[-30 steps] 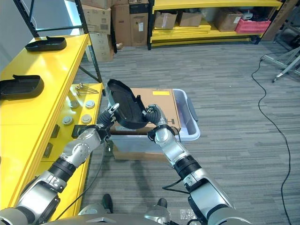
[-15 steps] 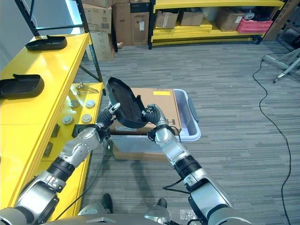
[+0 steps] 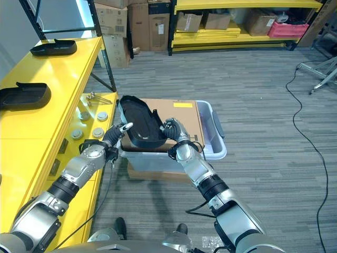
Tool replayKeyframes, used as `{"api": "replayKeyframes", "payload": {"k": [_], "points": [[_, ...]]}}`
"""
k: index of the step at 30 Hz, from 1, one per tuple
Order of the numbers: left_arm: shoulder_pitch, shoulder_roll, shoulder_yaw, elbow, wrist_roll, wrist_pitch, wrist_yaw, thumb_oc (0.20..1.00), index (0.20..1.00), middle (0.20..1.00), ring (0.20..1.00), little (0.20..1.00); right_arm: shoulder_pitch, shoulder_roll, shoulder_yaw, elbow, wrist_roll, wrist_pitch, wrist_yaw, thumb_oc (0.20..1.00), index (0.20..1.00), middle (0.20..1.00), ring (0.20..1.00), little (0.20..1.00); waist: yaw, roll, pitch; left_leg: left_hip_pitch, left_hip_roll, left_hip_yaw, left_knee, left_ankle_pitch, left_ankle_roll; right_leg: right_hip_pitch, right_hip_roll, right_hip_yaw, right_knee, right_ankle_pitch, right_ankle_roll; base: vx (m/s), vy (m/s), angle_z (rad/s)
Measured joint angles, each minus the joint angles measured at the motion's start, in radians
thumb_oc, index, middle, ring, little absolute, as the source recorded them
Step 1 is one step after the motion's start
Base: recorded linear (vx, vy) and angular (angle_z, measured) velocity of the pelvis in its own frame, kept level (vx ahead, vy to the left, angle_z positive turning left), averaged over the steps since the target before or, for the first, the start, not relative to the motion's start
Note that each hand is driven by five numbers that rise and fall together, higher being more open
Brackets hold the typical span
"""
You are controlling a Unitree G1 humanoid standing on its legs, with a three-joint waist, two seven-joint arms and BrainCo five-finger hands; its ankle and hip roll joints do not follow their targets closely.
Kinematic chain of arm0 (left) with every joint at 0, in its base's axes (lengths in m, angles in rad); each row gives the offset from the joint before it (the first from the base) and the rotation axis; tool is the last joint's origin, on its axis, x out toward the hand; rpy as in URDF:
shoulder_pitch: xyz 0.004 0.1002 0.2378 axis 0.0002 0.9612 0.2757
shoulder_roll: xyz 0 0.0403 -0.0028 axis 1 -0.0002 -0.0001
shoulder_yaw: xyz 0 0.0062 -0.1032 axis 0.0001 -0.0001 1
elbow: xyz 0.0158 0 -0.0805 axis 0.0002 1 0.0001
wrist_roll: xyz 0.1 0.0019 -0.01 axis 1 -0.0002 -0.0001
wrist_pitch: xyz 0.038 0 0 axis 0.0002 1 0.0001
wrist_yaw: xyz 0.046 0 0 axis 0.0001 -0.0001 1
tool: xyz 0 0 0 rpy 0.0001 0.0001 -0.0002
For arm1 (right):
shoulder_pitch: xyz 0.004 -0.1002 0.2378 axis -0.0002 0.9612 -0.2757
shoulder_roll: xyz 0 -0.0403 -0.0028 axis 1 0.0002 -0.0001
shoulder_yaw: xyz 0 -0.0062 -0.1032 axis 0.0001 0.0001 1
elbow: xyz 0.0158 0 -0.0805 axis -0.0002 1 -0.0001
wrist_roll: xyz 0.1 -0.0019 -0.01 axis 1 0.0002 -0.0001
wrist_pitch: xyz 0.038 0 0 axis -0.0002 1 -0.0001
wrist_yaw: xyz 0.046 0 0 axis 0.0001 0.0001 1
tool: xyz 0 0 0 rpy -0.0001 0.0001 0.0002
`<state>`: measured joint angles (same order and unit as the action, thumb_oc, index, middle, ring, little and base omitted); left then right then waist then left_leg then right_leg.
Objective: Move parts from the plastic box to the shelf.
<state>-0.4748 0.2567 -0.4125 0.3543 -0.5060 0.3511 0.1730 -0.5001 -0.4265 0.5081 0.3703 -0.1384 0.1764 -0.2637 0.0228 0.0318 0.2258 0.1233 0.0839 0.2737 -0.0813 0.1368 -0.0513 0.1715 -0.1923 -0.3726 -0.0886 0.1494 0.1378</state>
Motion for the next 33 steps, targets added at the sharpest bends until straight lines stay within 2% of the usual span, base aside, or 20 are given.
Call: {"api": "replayKeyframes", "payload": {"k": [6, 12, 17, 18, 19, 20, 26, 33], "points": [[0.003, -0.002, 0.000, 0.053, -0.026, 0.000, -0.006, 1.000, 1.000, 1.000, 1.000, 1.000, -0.028, -0.037, 0.048, -0.003, -0.128, -0.005, 0.004, 0.200, 0.200, 0.200, 0.200, 0.200, 0.012, 0.000, 0.000, -0.001, 0.000, -0.002, 0.000, 0.000, 0.000, 0.001, 0.000, -0.006, 0.000, 0.000, 0.000, 0.00, 0.000, 0.00], [0.004, -0.006, 0.000, 0.053, -0.094, 0.000, -0.010, 1.000, 1.000, 1.000, 1.000, 1.000, -0.042, -0.036, 0.065, -0.003, -0.134, -0.005, 0.004, 0.200, 0.200, 0.200, 0.200, 0.200, 0.017, -0.002, 0.003, -0.001, 0.000, -0.008, 0.002, 0.000, 0.000, 0.005, 0.000, -0.015, 0.000, -0.003, 0.002, 0.00, 0.001, 0.03], [0.014, -0.052, 0.001, 0.069, -0.180, -0.001, -0.009, 1.000, 1.000, 1.000, 1.000, 1.000, -0.042, -0.036, 0.067, 0.000, -0.124, -0.005, 0.001, 0.200, 0.200, 0.200, 0.200, 0.200, 0.015, -0.007, 0.013, -0.002, -0.001, -0.012, 0.002, 0.000, 0.000, 0.006, 0.000, -0.017, 0.001, -0.005, 0.002, 0.00, 0.000, 0.01], [0.021, -0.062, -0.001, 0.079, -0.192, -0.002, -0.014, 0.849, 0.849, 0.849, 0.849, 0.849, -0.042, -0.036, 0.067, 0.000, -0.123, -0.005, -0.001, 0.200, 0.200, 0.200, 0.200, 0.200, 0.013, -0.009, 0.015, -0.002, -0.001, -0.012, 0.003, 0.000, 0.000, 0.006, 0.001, -0.017, 0.002, -0.005, 0.002, 0.00, 0.000, 0.00], [0.025, -0.074, -0.005, 0.100, -0.203, -0.003, -0.027, 0.416, 0.416, 0.416, 0.416, 0.416, -0.042, -0.036, 0.066, 0.000, -0.123, -0.005, -0.002, 0.200, 0.200, 0.200, 0.200, 0.200, 0.009, -0.014, 0.018, -0.002, 0.000, -0.012, 0.003, 0.000, -0.001, 0.006, 0.001, -0.017, 0.003, -0.006, 0.002, 0.00, 0.000, 0.00], [0.031, -0.080, -0.006, 0.110, -0.210, -0.003, -0.028, 0.200, 0.200, 0.200, 0.200, 0.200, -0.042, -0.037, 0.065, 0.000, -0.123, -0.005, -0.003, 0.200, 0.200, 0.200, 0.200, 0.200, 0.007, -0.016, 0.020, -0.003, 0.000, -0.012, 0.003, 0.000, -0.001, 0.006, 0.002, -0.017, 0.003, -0.006, 0.002, 0.00, 0.000, 0.00], [0.036, -0.096, -0.043, 0.128, -0.249, -0.046, -0.026, 0.200, 0.200, 0.200, 0.200, 0.200, -0.043, -0.034, 0.061, -0.001, -0.123, -0.005, -0.011, 0.200, 0.200, 0.200, 0.200, 0.200, -0.009, -0.026, 0.026, -0.005, 0.001, -0.010, 0.003, 0.000, -0.001, 0.002, 0.002, -0.015, 0.006, -0.007, 0.002, 0.00, 0.000, 0.00], [0.036, -0.100, -0.042, 0.128, -0.280, -0.049, 0.038, 0.200, 0.200, 0.200, 0.200, 0.200, -0.056, -0.015, 0.060, -0.004, -0.124, -0.006, -0.011, 0.200, 0.200, 0.200, 0.200, 0.200, -0.024, -0.029, 0.027, 0.001, 0.005, 0.001, 0.003, 0.001, 0.001, 0.000, 0.007, 0.003, 0.006, -0.006, 0.001, 0.01, -0.005, -0.05]]}}
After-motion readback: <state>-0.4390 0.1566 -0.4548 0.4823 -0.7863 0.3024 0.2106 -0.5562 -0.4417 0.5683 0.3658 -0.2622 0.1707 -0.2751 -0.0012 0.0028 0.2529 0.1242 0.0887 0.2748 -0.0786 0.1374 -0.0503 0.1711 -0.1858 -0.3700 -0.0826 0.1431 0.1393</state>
